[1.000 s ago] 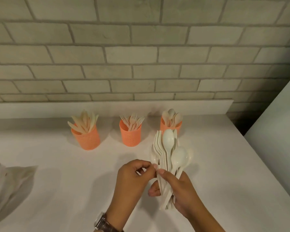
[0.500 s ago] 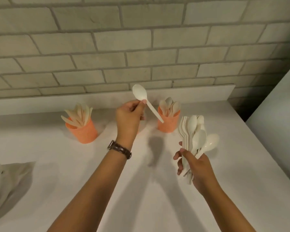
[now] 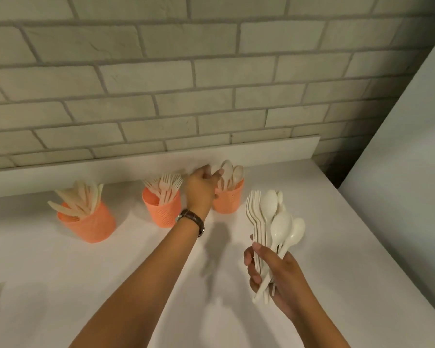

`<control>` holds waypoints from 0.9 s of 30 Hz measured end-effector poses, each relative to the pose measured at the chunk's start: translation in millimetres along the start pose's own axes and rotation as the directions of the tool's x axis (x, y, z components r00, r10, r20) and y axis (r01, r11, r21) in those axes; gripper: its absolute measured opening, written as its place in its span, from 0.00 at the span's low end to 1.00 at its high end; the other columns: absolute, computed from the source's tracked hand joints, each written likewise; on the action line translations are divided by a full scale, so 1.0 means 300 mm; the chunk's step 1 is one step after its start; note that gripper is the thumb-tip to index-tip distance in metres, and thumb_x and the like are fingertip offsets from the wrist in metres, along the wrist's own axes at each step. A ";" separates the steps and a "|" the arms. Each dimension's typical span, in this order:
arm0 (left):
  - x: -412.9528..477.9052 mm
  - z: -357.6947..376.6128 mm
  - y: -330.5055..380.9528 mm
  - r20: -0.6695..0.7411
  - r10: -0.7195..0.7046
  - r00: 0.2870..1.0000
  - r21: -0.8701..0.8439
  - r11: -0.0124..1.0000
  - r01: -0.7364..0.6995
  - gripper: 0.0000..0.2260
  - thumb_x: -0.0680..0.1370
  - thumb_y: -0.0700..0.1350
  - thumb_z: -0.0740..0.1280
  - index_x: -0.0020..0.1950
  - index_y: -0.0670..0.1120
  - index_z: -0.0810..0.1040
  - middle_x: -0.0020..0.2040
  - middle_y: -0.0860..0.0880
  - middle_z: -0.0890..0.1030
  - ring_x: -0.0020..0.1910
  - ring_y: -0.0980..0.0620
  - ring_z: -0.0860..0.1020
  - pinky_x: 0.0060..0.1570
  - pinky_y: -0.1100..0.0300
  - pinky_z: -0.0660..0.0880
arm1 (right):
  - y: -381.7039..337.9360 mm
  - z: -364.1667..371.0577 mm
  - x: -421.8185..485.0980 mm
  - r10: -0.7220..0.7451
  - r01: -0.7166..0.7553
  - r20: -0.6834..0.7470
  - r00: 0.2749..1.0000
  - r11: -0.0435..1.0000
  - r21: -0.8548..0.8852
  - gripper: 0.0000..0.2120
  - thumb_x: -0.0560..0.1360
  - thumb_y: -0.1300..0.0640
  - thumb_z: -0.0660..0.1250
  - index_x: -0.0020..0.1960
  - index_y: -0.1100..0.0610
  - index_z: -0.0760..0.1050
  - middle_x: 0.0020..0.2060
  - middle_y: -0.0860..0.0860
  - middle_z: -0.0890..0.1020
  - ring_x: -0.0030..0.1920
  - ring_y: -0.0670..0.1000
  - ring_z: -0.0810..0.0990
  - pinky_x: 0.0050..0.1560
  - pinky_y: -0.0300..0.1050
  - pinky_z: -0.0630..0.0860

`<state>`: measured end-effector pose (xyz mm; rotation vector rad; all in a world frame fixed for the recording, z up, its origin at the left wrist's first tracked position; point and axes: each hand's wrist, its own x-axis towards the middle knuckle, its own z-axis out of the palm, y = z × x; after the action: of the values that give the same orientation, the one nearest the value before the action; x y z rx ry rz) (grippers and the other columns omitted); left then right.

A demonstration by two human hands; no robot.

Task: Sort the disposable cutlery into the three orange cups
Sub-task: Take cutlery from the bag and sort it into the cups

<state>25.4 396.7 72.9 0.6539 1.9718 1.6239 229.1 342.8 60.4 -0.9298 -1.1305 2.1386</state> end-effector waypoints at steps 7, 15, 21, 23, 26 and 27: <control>-0.371 -0.168 -0.006 0.347 -0.048 0.937 0.026 0.999 0.042 0.03 0.73 0.47 0.69 0.43 0.51 0.83 0.37 0.58 0.82 0.29 0.63 0.74 0.28 0.68 0.71 | 0.003 0.049 -0.028 -0.013 0.015 0.078 0.997 1.000 -0.023 0.05 0.75 0.60 0.64 0.46 0.63 0.73 0.33 0.60 0.75 0.23 0.51 0.67 0.25 0.42 0.68; -0.518 -0.237 -0.038 0.193 0.063 0.979 0.030 0.997 -0.070 0.05 0.69 0.48 0.74 0.40 0.47 0.83 0.24 0.52 0.78 0.24 0.56 0.70 0.33 0.67 0.71 | 0.054 0.133 -0.067 -0.050 0.077 0.165 0.985 0.984 -0.160 0.12 0.72 0.54 0.68 0.45 0.64 0.78 0.33 0.59 0.78 0.24 0.53 0.72 0.28 0.46 0.73; -0.518 -0.282 -0.044 0.247 0.064 0.967 -0.030 0.998 -0.059 0.08 0.72 0.44 0.72 0.34 0.44 0.81 0.22 0.46 0.75 0.25 0.51 0.72 0.36 0.67 0.73 | 0.065 0.151 -0.086 -0.041 0.081 0.230 0.972 0.983 -0.166 0.12 0.72 0.52 0.67 0.46 0.62 0.78 0.36 0.60 0.80 0.25 0.55 0.74 0.28 0.45 0.74; -0.519 -0.292 -0.040 0.298 0.048 0.953 -0.029 0.999 -0.042 0.10 0.73 0.44 0.70 0.33 0.42 0.80 0.22 0.46 0.74 0.25 0.53 0.72 0.35 0.70 0.72 | 0.069 0.154 -0.089 -0.027 0.066 0.238 0.971 0.985 -0.157 0.12 0.72 0.53 0.67 0.45 0.63 0.79 0.36 0.60 0.80 0.25 0.56 0.76 0.29 0.47 0.76; -0.519 -0.304 -0.040 0.303 0.029 0.952 -0.029 0.999 -0.021 0.10 0.74 0.42 0.69 0.36 0.37 0.79 0.27 0.44 0.74 0.26 0.57 0.70 0.33 0.72 0.69 | 0.071 0.161 -0.089 -0.006 0.031 0.216 0.976 0.993 -0.115 0.13 0.73 0.55 0.69 0.50 0.64 0.78 0.36 0.61 0.80 0.29 0.59 0.79 0.32 0.51 0.78; -0.517 -0.307 -0.040 0.291 0.024 0.956 -0.026 1.000 -0.017 0.10 0.74 0.42 0.69 0.38 0.36 0.79 0.29 0.45 0.75 0.26 0.59 0.70 0.33 0.72 0.69 | 0.070 0.163 -0.086 -0.002 0.023 0.207 0.978 0.995 -0.101 0.13 0.73 0.56 0.69 0.52 0.65 0.78 0.36 0.61 0.80 0.30 0.59 0.80 0.33 0.51 0.79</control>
<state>82.9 225.9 88.0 0.8546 1.7352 1.4646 204.1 290.2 70.7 -0.7550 -1.3551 2.2239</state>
